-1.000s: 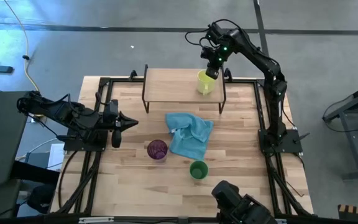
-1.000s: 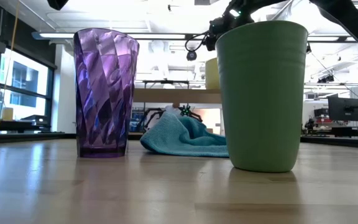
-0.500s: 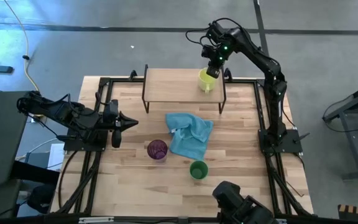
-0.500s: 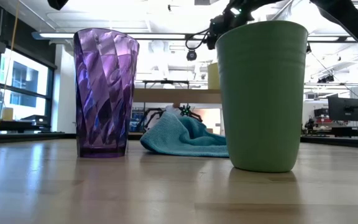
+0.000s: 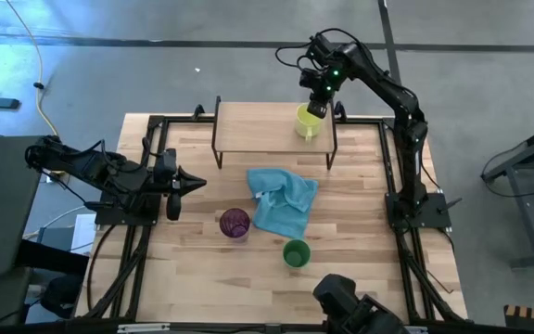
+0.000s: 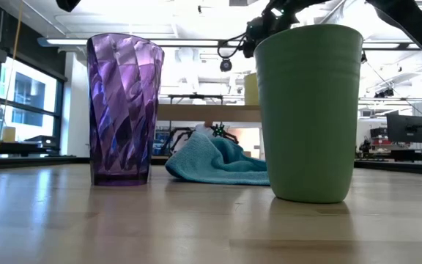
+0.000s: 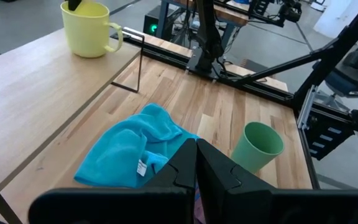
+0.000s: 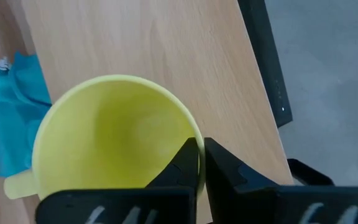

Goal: Stack small to large cups/mugs on shelf
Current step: Put the yellow mug on the shelf

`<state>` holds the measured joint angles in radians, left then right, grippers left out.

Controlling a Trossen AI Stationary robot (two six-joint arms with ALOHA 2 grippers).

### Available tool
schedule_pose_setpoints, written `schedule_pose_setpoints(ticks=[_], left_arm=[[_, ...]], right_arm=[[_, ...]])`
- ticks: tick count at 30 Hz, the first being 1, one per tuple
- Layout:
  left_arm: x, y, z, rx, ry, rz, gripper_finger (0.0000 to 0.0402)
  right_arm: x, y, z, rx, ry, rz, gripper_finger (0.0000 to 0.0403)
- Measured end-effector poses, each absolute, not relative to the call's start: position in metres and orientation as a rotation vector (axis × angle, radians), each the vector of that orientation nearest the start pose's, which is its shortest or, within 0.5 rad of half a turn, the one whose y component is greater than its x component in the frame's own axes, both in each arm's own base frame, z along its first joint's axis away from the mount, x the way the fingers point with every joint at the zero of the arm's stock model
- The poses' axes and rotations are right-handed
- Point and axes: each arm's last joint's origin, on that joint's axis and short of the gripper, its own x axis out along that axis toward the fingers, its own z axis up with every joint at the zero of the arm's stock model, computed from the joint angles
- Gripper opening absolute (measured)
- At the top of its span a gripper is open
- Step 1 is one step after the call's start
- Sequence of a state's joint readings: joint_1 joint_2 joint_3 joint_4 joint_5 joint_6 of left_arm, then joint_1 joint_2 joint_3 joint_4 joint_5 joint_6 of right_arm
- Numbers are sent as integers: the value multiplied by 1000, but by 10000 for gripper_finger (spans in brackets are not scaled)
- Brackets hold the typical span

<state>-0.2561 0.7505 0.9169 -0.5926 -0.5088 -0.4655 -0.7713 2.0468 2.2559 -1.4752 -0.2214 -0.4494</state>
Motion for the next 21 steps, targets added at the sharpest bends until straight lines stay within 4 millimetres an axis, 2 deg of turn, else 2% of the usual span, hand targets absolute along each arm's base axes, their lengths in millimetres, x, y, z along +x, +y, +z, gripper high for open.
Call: schedule_pose_setpoints(ticks=[21], left_arm=[[142,-23,345,-311,329,334,1]], right_arm=[[289,-271,356,232,1188,-203,4]])
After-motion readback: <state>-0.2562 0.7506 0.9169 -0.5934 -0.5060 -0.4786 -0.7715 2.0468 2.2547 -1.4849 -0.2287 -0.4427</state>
